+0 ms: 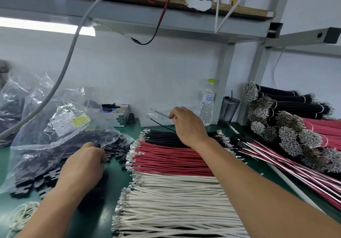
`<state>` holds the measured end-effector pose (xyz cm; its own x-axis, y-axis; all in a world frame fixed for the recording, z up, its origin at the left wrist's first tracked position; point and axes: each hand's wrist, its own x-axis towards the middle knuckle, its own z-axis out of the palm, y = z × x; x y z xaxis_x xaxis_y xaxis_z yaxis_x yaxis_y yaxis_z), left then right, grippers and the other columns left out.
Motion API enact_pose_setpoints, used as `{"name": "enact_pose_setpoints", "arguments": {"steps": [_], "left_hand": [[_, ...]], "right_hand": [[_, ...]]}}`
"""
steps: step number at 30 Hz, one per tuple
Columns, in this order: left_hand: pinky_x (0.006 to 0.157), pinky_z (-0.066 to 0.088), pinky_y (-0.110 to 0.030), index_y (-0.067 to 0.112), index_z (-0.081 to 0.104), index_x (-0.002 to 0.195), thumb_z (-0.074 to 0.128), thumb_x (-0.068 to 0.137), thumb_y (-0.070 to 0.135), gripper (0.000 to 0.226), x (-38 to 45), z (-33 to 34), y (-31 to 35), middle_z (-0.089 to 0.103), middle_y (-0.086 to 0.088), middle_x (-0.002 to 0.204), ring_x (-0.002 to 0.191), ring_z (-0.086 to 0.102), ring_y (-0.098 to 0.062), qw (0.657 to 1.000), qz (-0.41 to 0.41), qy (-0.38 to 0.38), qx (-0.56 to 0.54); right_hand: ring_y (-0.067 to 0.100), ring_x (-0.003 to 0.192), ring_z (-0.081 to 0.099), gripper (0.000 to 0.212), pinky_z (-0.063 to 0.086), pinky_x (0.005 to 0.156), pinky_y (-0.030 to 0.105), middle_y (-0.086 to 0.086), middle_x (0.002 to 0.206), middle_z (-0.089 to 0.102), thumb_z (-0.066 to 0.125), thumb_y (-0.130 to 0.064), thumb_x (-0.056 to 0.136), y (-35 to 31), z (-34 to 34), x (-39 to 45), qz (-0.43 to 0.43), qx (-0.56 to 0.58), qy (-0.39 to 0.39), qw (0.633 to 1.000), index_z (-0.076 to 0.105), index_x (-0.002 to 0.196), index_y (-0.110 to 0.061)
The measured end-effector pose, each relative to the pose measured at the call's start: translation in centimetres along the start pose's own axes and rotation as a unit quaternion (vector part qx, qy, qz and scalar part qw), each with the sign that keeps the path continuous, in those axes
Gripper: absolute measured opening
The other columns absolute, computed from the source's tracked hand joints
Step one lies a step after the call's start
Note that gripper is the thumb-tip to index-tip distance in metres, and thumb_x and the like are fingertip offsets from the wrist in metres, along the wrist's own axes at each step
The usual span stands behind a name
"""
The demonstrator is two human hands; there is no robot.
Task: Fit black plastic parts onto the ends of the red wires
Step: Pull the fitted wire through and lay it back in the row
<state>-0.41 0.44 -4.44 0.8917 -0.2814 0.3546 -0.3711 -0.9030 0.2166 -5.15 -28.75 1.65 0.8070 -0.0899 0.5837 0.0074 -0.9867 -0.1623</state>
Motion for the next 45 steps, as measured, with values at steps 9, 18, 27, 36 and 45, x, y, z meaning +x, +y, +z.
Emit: {"name": "enact_pose_setpoints", "arguments": {"steps": [9, 18, 27, 36, 45], "left_hand": [[0.076, 0.048, -0.037, 0.016, 0.077, 0.12, 0.08, 0.087, 0.013, 0.033, -0.3, -0.5, 0.8, 0.052, 0.005, 0.094, 0.096, 0.067, -0.031, 0.996, 0.005, 0.06, -0.064], [0.06, 0.058, -0.019, 0.021, 0.083, 0.082, 0.086, 0.079, 0.009, 0.013, -1.5, -2.3, 3.2, 0.08, -0.004, 0.079, 0.066, 0.075, -0.02, 0.832, -0.031, 0.034, -0.553], [0.069, 0.064, -0.029, 0.009, 0.083, 0.094, 0.082, 0.069, 0.006, 0.025, -2.8, -2.7, 5.3, 0.077, -0.026, 0.089, 0.073, 0.076, -0.026, 0.72, 0.008, -0.099, -0.686], [0.07, 0.064, -0.028, 0.005, 0.082, 0.097, 0.083, 0.064, 0.002, 0.033, -2.9, -2.1, 5.9, 0.077, -0.028, 0.095, 0.078, 0.078, -0.031, 0.696, -0.026, -0.12, -0.707], [0.073, 0.065, -0.032, 0.001, 0.081, 0.095, 0.082, 0.065, -0.004, 0.03, -3.0, -1.9, 6.0, 0.077, -0.027, 0.095, 0.085, 0.078, -0.036, 0.71, -0.006, -0.115, -0.695]], "right_hand": [[0.01, 0.091, 0.057, 0.017, 0.043, 0.077, 0.027, -0.009, 0.099, 0.059, 0.058, -0.02, 0.1, 1.3, -6.1, 3.0, 0.044, 0.069, 0.079, 0.994, 0.071, 0.111, -0.023], [0.001, 0.077, 0.049, 0.008, 0.037, 0.066, 0.02, -0.016, 0.089, 0.05, 0.057, -0.021, 0.097, -3.8, -8.6, -3.4, -0.09, 0.053, 0.143, 0.984, 0.063, 0.096, -0.027], [0.001, 0.071, 0.053, 0.016, 0.041, 0.061, 0.013, -0.017, 0.087, 0.053, 0.062, -0.035, 0.096, -3.8, -2.2, -10.5, -0.076, 0.148, 0.08, 0.983, 0.075, 0.104, -0.03], [0.006, 0.078, 0.056, 0.016, 0.047, 0.067, 0.019, -0.011, 0.089, 0.057, 0.066, -0.019, 0.096, -3.9, -2.4, -11.1, -0.064, 0.201, 0.102, 0.972, 0.078, 0.107, -0.02], [0.005, 0.077, 0.054, 0.014, 0.051, 0.065, 0.028, -0.008, 0.087, 0.059, 0.067, -0.021, 0.096, -4.3, -2.5, -11.0, -0.068, 0.165, 0.104, 0.979, 0.078, 0.104, -0.02]]}}
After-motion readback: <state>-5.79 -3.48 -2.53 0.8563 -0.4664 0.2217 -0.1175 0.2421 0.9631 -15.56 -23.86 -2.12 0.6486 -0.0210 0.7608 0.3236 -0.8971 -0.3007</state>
